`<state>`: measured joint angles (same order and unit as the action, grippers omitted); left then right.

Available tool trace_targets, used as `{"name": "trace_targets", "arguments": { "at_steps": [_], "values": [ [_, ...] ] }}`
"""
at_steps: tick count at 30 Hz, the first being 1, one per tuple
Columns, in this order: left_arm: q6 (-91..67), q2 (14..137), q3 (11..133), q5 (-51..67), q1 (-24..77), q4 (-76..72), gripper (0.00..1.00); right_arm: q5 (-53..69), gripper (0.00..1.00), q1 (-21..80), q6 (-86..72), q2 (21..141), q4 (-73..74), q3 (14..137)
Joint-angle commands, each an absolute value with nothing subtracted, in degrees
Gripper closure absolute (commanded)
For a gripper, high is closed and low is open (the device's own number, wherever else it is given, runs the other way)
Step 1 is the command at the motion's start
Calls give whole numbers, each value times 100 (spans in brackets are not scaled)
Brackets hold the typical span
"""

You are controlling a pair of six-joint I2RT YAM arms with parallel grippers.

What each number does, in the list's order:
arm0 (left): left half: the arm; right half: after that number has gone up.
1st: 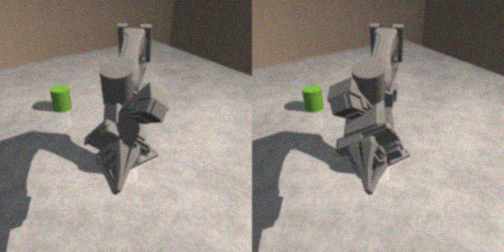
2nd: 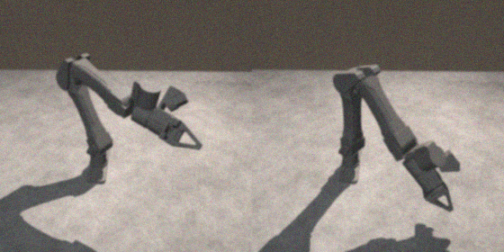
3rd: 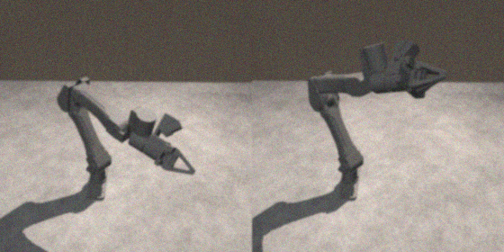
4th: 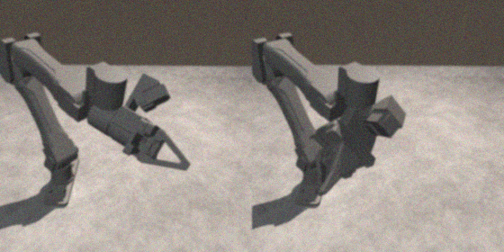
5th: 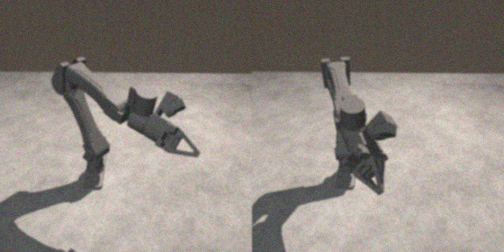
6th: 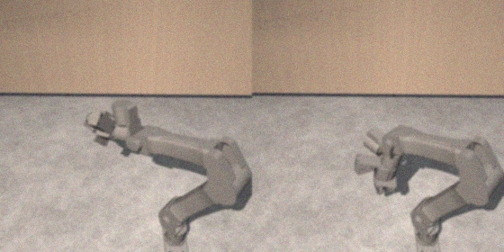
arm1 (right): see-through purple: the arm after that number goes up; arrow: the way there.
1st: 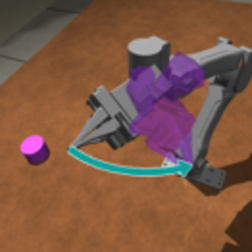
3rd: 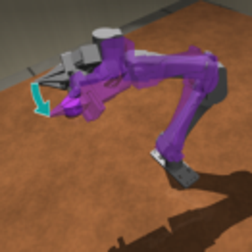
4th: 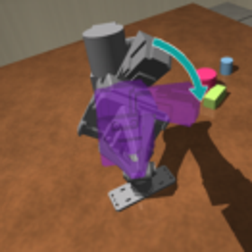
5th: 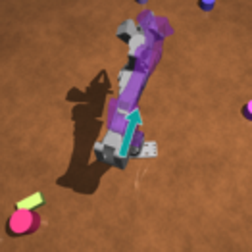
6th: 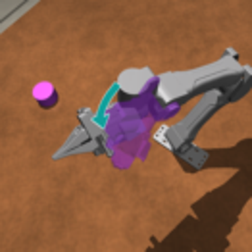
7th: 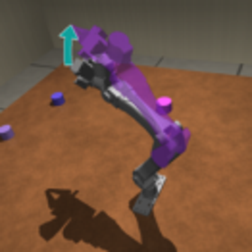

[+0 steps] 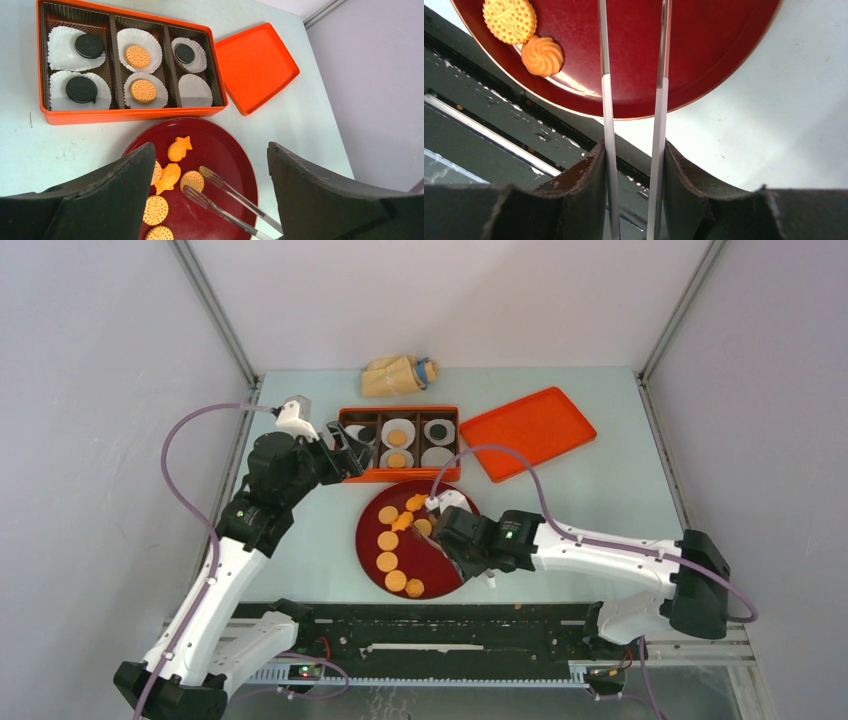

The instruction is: Pack the cookies

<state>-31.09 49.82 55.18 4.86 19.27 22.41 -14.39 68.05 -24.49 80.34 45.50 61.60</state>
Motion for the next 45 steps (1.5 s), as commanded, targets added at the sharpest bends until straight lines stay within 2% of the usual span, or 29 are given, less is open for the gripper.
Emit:
{"name": "trace_targets", "arguments": {
  "at_steps": [1,4,12,18,30,32,35,37,43,45],
  "values": [
    [-3103,4955,5572,550,1951,2165,13,-1879,94,6576,-2329,7492,4602,6579],
    [-3101,4981,5572,554,1951,2141,13,-1974,98,6401,-2187,7350,4595,6676],
    [-3073,5024,5558,519,1951,2087,13,-1925,98,5563,-1796,7314,4282,6772],
    [-3055,5262,5617,610,1951,2014,13,-1527,98,4751,-1411,8049,3611,7091],
    [-2869,5550,5710,510,1951,2046,13,-1439,97,4371,-1011,9252,3414,7839],
    [-2857,5584,5731,510,1951,2056,13,-1560,89,4368,-1067,9325,3501,7848],
    [-2850,5644,5755,565,1952,2057,13,-1638,70,4368,-1132,9370,3580,7848],
    [-2845,5672,5774,601,1951,2057,13,-1627,62,4374,-1151,9357,3573,7846],
    [-2804,5594,5755,626,1951,2062,12,-1554,52,4377,-1143,9260,3500,7849],
    [-2794,5556,5753,595,1951,2065,12,-1541,51,4377,-1143,9231,3487,7849]
  ]
}}
